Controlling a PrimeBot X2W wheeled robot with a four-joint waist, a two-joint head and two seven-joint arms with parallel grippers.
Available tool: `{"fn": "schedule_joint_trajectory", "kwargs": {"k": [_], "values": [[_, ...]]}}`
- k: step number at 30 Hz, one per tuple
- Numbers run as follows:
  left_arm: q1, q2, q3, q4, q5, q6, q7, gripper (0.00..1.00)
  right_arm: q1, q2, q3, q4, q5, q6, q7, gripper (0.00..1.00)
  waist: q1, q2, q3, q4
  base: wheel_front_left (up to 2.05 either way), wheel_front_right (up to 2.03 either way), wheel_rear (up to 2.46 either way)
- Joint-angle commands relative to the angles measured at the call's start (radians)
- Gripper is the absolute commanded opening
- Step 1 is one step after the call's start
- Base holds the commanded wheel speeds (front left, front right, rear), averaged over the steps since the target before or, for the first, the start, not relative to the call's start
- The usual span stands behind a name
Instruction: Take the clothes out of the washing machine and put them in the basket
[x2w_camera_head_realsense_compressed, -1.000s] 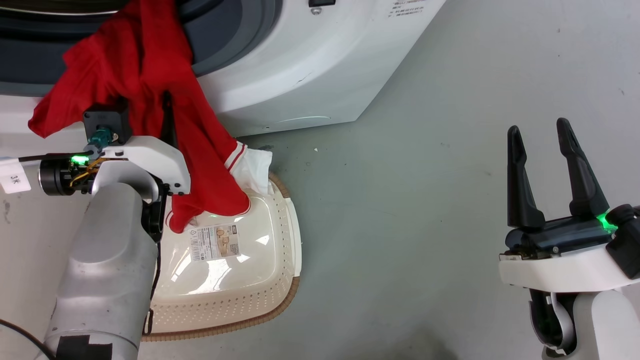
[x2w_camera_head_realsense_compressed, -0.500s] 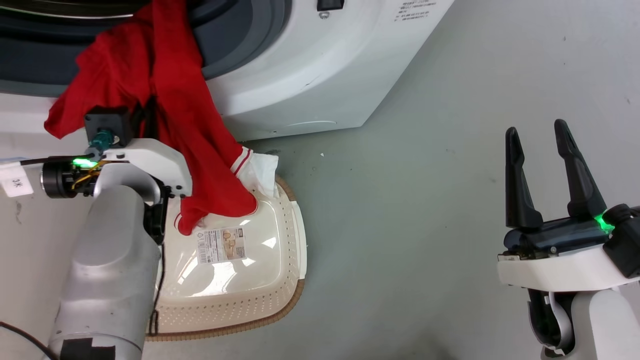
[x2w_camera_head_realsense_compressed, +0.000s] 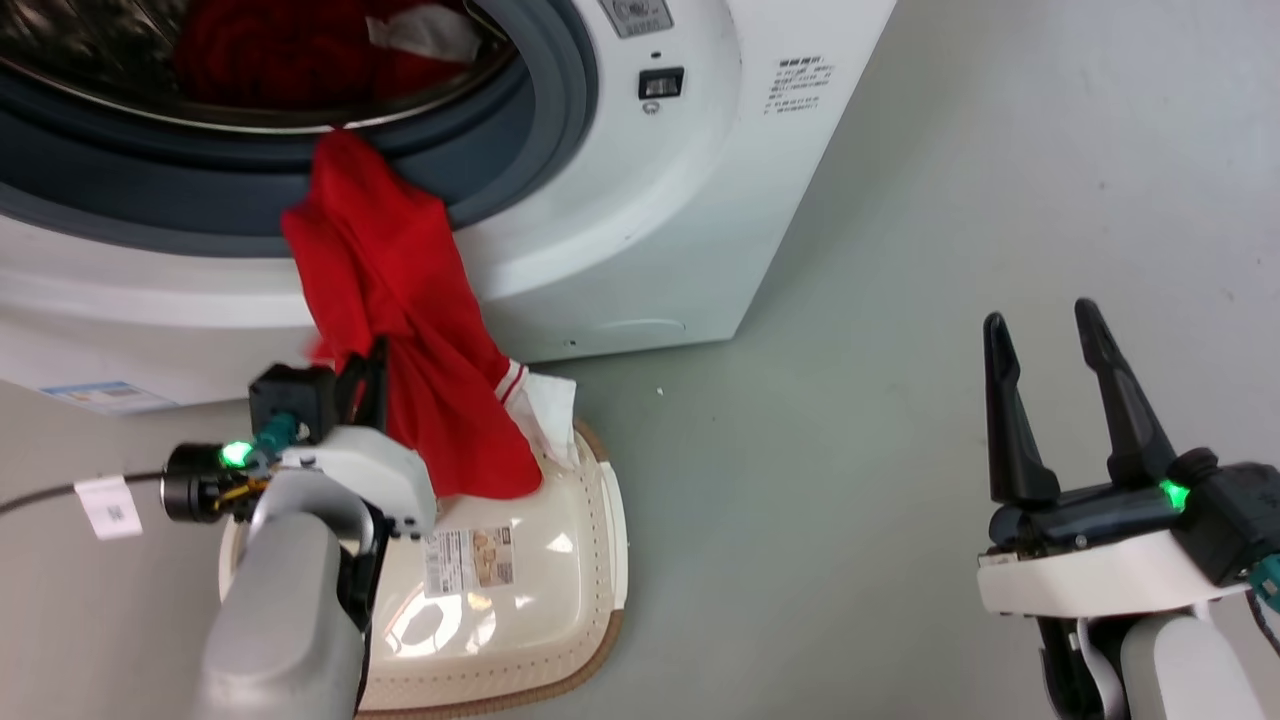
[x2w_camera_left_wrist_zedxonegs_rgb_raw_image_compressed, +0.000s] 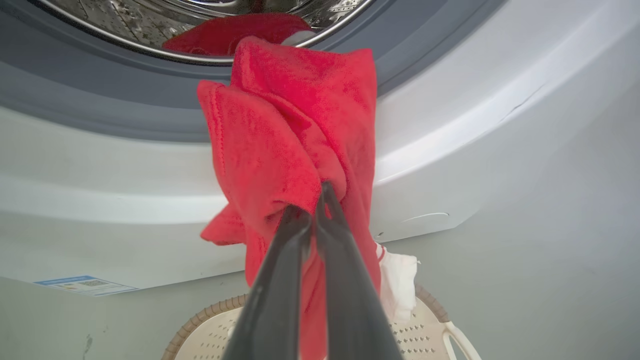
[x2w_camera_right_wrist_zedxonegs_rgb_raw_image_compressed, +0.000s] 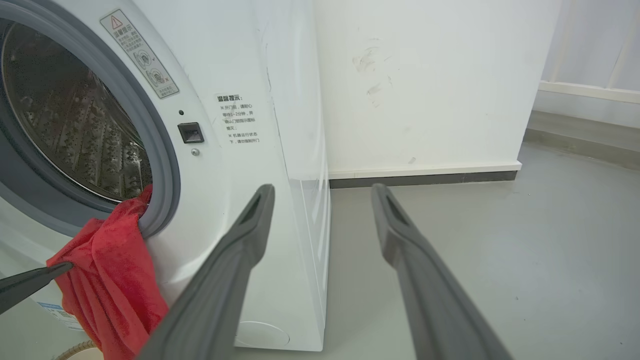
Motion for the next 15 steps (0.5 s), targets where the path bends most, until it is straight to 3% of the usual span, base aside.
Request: {"fn": "schedule_joint_trajectory", "kwargs": {"k": [1, 15], "values": [[0.025, -0.005, -0.005, -0.018, 0.01, -0.007, -0.003, 0.0, 0.017, 0.001, 0.001, 0.004, 0.005, -0.001, -0.002, 1.0, 0.0, 0.0, -0.036, 0.008, 0.0, 0.0, 0.0], [0.311, -0.026, -0.124, -0.166, 0.036, -0.037, -0.003, 0.0, 0.101, 0.001, 0.002, 0.024, -0.003, -0.001, -0.002, 1.0, 0.0, 0.0, -0.175, 0.034, 0.0, 0.0, 0.0]]}}
